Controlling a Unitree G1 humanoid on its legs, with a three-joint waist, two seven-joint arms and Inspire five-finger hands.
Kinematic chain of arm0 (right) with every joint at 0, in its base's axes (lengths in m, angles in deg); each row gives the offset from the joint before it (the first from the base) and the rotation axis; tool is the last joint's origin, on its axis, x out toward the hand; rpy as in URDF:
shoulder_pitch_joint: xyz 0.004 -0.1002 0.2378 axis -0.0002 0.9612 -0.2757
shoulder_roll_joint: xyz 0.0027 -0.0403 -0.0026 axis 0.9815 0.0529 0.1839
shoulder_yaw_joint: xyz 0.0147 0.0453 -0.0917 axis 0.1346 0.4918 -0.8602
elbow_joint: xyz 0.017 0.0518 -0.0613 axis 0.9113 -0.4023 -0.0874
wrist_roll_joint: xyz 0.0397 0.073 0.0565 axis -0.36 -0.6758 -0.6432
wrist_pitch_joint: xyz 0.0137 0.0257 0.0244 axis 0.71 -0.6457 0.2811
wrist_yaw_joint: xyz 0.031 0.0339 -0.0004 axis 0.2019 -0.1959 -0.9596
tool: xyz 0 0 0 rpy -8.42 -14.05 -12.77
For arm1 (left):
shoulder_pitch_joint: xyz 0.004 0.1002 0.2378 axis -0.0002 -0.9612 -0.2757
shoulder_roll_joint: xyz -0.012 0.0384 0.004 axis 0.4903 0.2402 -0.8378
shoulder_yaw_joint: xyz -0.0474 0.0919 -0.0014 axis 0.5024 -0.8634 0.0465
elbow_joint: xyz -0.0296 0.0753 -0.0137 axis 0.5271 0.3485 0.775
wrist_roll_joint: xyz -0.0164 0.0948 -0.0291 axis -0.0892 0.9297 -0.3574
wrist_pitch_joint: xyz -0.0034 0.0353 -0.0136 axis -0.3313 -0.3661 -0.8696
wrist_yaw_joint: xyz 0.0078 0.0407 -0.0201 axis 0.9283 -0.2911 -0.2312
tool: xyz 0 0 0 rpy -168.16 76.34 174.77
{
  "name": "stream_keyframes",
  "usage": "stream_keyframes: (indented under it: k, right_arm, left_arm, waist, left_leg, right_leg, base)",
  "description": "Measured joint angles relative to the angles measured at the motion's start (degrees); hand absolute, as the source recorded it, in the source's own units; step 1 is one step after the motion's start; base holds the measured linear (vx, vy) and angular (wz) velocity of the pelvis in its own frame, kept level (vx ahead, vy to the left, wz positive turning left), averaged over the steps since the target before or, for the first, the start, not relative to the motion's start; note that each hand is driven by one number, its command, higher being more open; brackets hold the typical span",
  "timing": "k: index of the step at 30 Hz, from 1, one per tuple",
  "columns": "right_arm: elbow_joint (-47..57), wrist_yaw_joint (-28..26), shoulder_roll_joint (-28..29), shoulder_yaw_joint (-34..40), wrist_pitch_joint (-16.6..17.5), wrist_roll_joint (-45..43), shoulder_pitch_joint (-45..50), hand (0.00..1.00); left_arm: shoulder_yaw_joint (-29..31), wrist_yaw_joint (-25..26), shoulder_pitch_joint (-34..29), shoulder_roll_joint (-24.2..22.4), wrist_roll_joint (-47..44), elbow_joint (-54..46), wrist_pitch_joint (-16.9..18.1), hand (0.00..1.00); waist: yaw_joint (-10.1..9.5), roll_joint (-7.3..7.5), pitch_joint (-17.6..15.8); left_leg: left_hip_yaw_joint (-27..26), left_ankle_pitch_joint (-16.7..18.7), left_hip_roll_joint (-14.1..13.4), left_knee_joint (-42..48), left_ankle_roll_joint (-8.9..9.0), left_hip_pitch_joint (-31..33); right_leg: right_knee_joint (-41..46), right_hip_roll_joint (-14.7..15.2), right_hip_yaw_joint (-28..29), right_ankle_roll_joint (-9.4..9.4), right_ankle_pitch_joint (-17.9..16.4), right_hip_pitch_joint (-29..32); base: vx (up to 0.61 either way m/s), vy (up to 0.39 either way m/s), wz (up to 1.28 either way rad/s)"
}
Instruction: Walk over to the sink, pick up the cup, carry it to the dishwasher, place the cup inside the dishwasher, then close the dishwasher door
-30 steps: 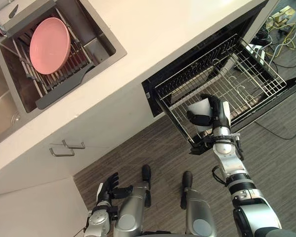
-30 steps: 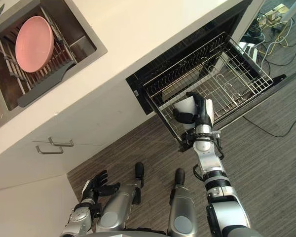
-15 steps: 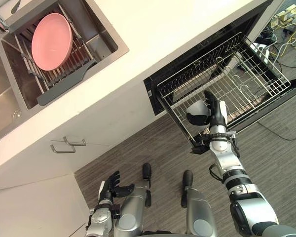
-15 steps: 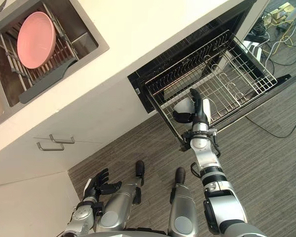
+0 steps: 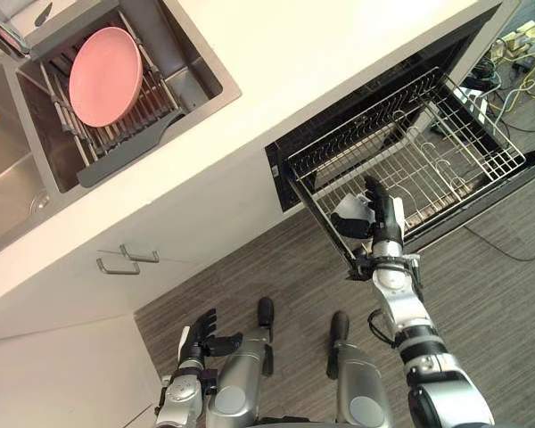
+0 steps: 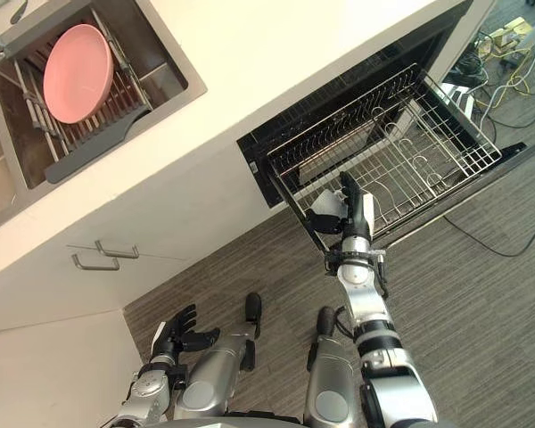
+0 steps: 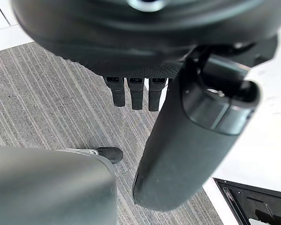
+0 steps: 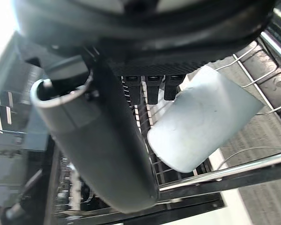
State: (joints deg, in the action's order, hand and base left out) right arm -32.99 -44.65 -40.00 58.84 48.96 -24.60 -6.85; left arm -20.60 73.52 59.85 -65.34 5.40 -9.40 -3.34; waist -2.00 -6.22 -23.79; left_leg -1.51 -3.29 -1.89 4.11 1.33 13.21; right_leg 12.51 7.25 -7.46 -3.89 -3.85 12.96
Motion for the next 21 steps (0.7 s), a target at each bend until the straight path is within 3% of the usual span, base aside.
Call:
stream_keyframes:
  k: [5, 13, 21]
  right_arm:
    - [10.7, -0.2, 2.7, 2.0, 0.7, 0.0, 8.4, 0.90]
    - [20.8, -1.6, 6.8, 2.4, 2.9, -1.4, 21.2, 0.90]
    - [24.8, -4.3, 9.9, 1.9, 3.7, -2.2, 27.4, 0.90]
  left_arm:
    - [0.2, 0.0, 0.0, 0.1, 0.5, 1.1, -0.5, 0.90]
    - [0.3, -0.1, -1.6, 0.1, 2.9, 4.0, -2.1, 0.90]
    - [0.1, -0.1, -2.9, 0.1, 5.0, 5.5, -2.6, 0.90]
  waist:
    - [0.63, 0.92, 0.9]
    - [1.64, 4.50, 8.4]
    - [1.72, 4.85, 13.1]
  left_leg:
    - [-0.2, -0.1, -0.2, -1.6, -0.03, -2.2]
    - [-0.6, -0.1, 0.0, -5.4, -0.01, -7.6]
    - [-0.6, 0.1, -0.1, -6.4, 0.27, -10.4]
  right_leg:
    - [-2.6, -0.4, 0.1, -0.11, 0.9, -2.5]
    - [-7.4, -0.8, -0.1, -0.50, 1.4, -8.3]
    - [-9.2, -1.1, -0.3, -0.52, 1.6, -11.3]
  base:
    - [0.03, 0.013, -0.04]
    - [0.07, 0.002, -0.02]
    - [0.00, 0.000, 0.00]
